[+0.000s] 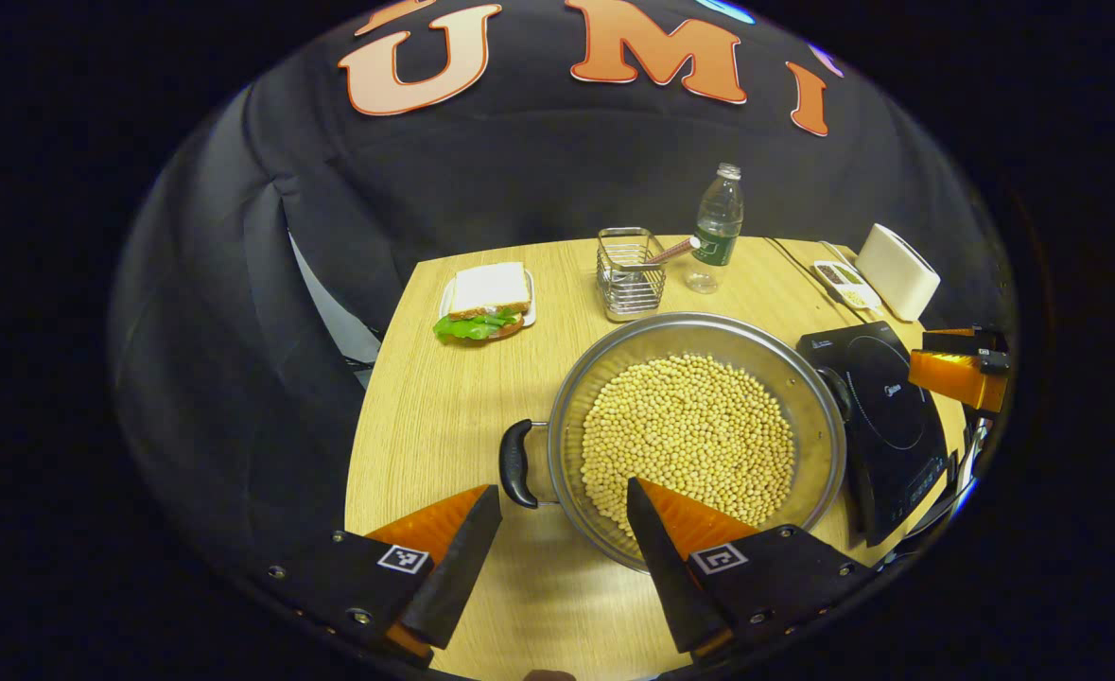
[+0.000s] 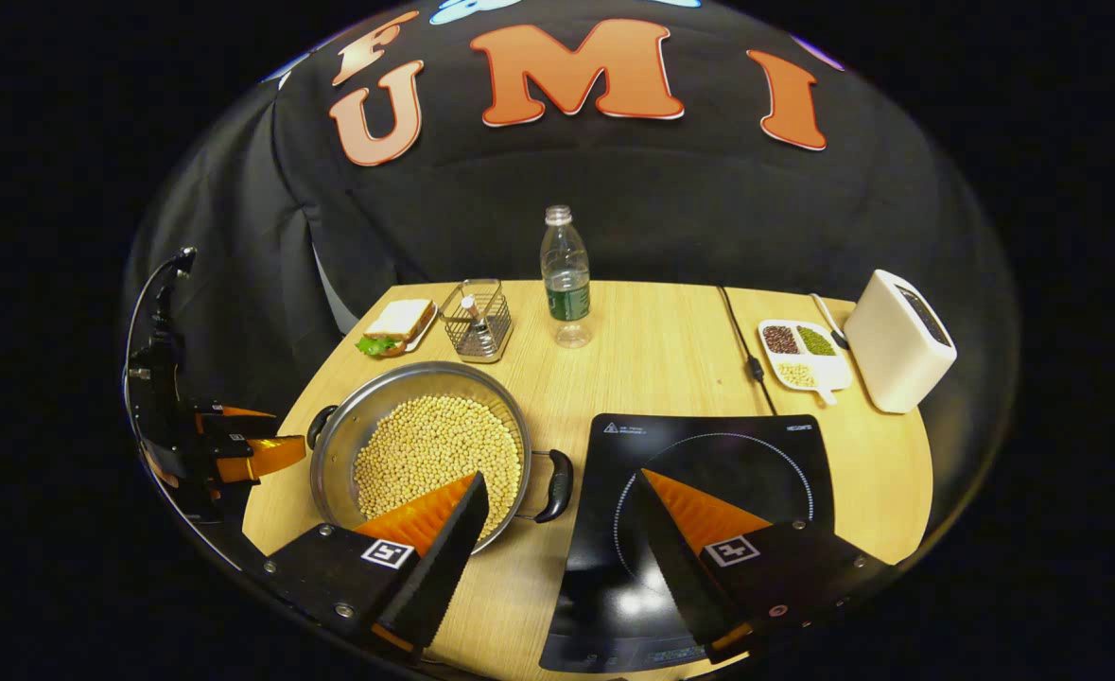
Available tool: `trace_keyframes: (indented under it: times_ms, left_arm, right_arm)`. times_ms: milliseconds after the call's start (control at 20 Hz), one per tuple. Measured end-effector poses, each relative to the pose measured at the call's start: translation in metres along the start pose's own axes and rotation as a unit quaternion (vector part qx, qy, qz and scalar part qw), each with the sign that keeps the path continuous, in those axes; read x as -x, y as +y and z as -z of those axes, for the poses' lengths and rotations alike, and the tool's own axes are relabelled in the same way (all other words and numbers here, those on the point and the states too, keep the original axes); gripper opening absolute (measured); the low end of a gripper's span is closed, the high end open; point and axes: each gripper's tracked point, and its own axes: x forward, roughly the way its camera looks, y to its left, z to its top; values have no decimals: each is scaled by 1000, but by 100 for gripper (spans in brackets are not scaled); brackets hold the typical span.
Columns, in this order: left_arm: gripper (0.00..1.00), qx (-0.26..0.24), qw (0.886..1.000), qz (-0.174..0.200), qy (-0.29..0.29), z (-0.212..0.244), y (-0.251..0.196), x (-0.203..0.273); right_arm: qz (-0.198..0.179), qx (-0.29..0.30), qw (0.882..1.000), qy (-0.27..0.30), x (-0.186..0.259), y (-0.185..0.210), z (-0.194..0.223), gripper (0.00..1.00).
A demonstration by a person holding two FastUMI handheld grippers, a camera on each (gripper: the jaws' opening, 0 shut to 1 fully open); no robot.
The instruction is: First push the handle of the pot to place it horizontally, then grasp the pot with both hands and set it on the induction cooktop.
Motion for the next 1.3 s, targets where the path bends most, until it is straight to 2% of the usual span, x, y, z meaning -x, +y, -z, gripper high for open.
trace_keyframes:
  times_ms: [300,500,600,700,850,1000,1150,1200,1250,1300]
  left_arm:
    - [85,1,1000,7,18,3,8,-37]
    - [85,-1,1000,3,31,6,14,-65]
    - [85,-1,999,3,40,11,16,-73]
    - [87,-6,999,3,44,12,17,-78]
    - [85,-8,999,2,50,16,19,-86]
    - [85,2,998,7,61,18,12,-90]
    - [87,9,998,-6,59,20,19,-95]
    - [84,14,998,-10,61,22,23,-97]
    - [72,17,998,-8,57,22,21,-98]
    - [72,19,998,-9,54,18,20,-97]
  right_arm:
    - [-2,1,999,52,-44,21,16,95]
    - [17,3,996,85,-68,16,31,93]
    - [12,-10,995,95,-78,23,36,93]
    - [29,-5,995,92,-85,16,34,87]
    - [35,0,994,99,-93,14,40,71]
    - [7,-20,991,135,-99,18,59,69]
    - [13,-37,991,131,-106,17,62,67]
    - [16,-34,991,130,-109,18,64,67]
    - [19,-34,991,128,-108,17,63,66]
    - [21,-36,991,128,-109,17,63,70]
